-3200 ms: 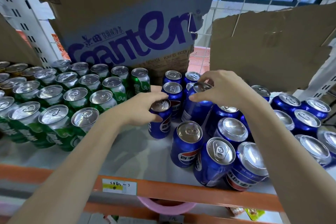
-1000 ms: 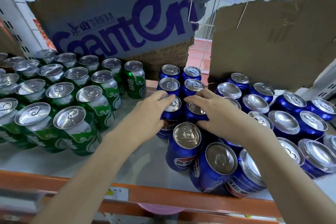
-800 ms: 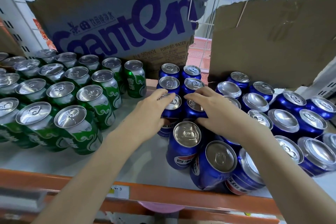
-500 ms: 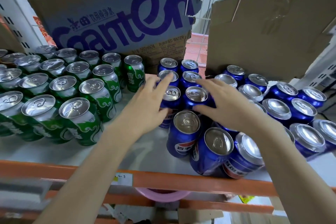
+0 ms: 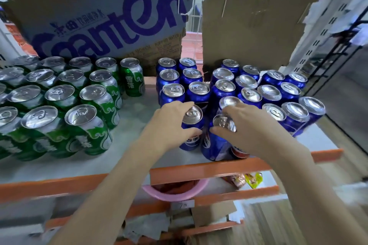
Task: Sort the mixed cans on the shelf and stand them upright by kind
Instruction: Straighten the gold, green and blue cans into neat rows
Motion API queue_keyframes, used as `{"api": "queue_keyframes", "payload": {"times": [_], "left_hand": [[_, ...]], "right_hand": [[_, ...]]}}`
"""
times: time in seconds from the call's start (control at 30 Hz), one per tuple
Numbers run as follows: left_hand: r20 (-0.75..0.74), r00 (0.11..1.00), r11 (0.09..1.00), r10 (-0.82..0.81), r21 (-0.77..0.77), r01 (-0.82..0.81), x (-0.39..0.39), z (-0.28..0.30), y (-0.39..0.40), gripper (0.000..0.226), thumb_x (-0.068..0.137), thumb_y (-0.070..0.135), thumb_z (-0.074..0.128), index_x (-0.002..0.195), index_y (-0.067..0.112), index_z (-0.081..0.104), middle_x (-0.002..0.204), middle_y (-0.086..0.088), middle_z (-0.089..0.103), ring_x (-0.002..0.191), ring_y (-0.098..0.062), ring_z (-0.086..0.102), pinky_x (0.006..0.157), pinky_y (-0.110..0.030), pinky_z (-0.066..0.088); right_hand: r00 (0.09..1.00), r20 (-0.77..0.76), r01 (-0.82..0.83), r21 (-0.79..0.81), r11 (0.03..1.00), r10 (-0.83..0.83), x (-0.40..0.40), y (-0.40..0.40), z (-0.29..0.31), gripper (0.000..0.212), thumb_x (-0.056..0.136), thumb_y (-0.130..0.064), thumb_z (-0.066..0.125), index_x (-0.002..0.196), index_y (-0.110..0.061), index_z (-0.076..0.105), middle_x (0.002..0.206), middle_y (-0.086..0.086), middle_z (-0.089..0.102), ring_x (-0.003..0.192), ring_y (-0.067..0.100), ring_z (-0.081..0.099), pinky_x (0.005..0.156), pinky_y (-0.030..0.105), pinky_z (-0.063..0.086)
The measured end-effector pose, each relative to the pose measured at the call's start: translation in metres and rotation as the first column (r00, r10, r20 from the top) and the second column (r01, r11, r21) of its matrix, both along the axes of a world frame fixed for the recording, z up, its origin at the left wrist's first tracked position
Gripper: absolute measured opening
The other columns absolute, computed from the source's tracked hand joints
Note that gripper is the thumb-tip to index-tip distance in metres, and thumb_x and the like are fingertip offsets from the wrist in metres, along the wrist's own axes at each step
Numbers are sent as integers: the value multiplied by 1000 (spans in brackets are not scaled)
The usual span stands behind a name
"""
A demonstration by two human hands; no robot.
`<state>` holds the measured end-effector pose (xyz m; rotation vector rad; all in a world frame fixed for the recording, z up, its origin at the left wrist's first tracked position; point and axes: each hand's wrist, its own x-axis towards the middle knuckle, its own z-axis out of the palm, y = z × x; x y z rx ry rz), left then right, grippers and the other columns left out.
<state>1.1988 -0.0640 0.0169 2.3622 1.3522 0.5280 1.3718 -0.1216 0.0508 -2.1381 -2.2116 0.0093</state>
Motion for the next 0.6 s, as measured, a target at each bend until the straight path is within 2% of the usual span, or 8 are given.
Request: {"api": "queue_keyframes", "payload": {"times": [0.07, 0.13, 0.2, 0.27, 0.33, 0.4, 0.53, 0.6], "left_hand": [[-2, 1000, 1000, 16, 8, -15, -9, 0, -6, 75, 76, 42, 72, 141, 21, 41, 133, 1, 52, 125, -18, 44, 103, -33, 34], [6, 1000, 1000, 29, 9, -29, -20, -3, -11, 72, 75, 41, 73, 138, 19, 46, 130, 1, 54, 122, -19, 47, 102, -37, 37], [34, 999, 999, 33, 14, -33, -31, -6, -13, 68, 74, 38, 74, 134, 17, 51, 127, -1, 57, 119, -20, 51, 99, -41, 41], [50, 998, 999, 42, 18, -43, -39, -6, -15, 65, 76, 30, 72, 135, 14, 50, 131, -4, 56, 122, -21, 49, 101, -40, 40], [46, 998, 999, 31, 15, -32, -43, -6, -17, 65, 78, 21, 70, 138, 13, 46, 136, -6, 51, 126, -20, 46, 104, -37, 37], [22, 1000, 1000, 5, -5, -5, -44, -4, -20, 67, 79, 17, 67, 141, 13, 41, 140, -6, 47, 129, -20, 42, 106, -36, 34], [-16, 999, 999, -42, -1, 42, -41, 1, -23, 65, 83, 18, 63, 143, 16, 37, 142, -2, 42, 130, -17, 39, 106, -31, 33], [-35, 998, 999, -47, 9, 47, -38, 3, -21, 62, 85, 20, 61, 142, 17, 38, 142, 0, 41, 129, -17, 39, 103, -30, 33]], "right_hand": [[995, 92, 49, -7, 999, -48, -10, 2, -2, 51, 84, -63, 48, 111, -19, 52, 100, -1, 52, 81, 19, 50, 53, 26, 38], [991, 132, 39, -10, 999, -37, -18, 6, -2, 45, 87, -53, 53, 115, -17, 50, 101, 0, 50, 85, 20, 49, 54, 26, 35], [996, 54, -73, -67, 995, 77, -21, 11, -1, 41, 88, -30, 57, 126, -17, 47, 119, 2, 51, 106, 22, 50, 72, 28, 42], [974, -97, -217, -127, 968, 205, -23, 15, 3, 50, 85, -7, 56, 133, -19, 46, 133, -2, 47, 119, 16, 44, 86, 16, 37], [942, -215, -289, -138, 947, 256, -26, 19, 6, 53, 82, 3, 53, 128, -22, 52, 134, -9, 49, 113, 4, 44, 77, 1, 31], [927, -273, -299, -127, 946, 257, -27, 24, 3, 49, 81, 4, 53, 121, -23, 57, 129, -10, 53, 102, 0, 44, 70, -4, 30], [941, -257, -260, -122, 958, 222, -22, 31, -1, 47, 79, -2, 61, 121, -23, 55, 123, -6, 51, 101, 8, 49, 72, 8, 38], [941, -251, -263, -124, 957, 226, -20, 30, -2, 51, 78, -7, 66, 125, -24, 51, 129, -5, 46, 107, 13, 49, 76, 14, 40]]}}
